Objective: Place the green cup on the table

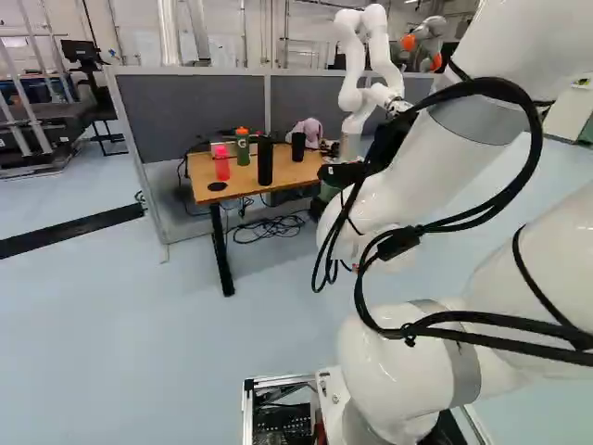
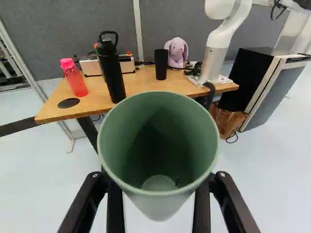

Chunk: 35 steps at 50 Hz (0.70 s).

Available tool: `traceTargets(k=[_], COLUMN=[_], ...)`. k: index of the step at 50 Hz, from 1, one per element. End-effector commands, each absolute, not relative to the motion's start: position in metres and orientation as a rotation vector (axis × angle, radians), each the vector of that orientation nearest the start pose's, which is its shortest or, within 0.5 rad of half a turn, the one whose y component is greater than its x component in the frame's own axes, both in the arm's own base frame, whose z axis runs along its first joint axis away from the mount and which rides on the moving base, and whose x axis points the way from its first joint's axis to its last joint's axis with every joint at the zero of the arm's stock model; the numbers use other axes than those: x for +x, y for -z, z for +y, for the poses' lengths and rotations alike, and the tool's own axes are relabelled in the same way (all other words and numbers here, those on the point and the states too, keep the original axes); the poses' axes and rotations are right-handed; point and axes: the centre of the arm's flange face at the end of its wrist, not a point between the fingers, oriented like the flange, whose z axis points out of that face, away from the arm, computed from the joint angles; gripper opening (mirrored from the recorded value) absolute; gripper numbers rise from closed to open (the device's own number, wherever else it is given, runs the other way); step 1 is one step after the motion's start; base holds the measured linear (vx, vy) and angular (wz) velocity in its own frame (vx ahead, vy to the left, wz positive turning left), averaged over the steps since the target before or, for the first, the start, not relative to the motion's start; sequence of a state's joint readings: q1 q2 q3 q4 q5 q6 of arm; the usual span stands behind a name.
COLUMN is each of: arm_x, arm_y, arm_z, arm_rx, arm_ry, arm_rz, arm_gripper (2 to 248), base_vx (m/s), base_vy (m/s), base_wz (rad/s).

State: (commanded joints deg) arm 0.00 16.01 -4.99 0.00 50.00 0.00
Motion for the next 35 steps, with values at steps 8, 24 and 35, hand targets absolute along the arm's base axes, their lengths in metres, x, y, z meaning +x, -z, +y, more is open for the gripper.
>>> traceTargets(k=[8, 24, 35], arm_x=[0.270, 0.270, 0.301], arm_y=[-0.366, -0.366, -0.369], arm_z=[0.000, 0.000, 0.000], arm_rx=[-2.558, -2.558, -2.569], arm_ry=[1.824, 1.824, 1.808], arm_rz=[0.000, 0.000, 0.000], arm_gripper=[124, 124, 124], base_vx=[0.374, 0.380, 0.188], base_vy=[0.007, 0.004, 0.004], base_wz=[0.002, -0.004, 0.084])
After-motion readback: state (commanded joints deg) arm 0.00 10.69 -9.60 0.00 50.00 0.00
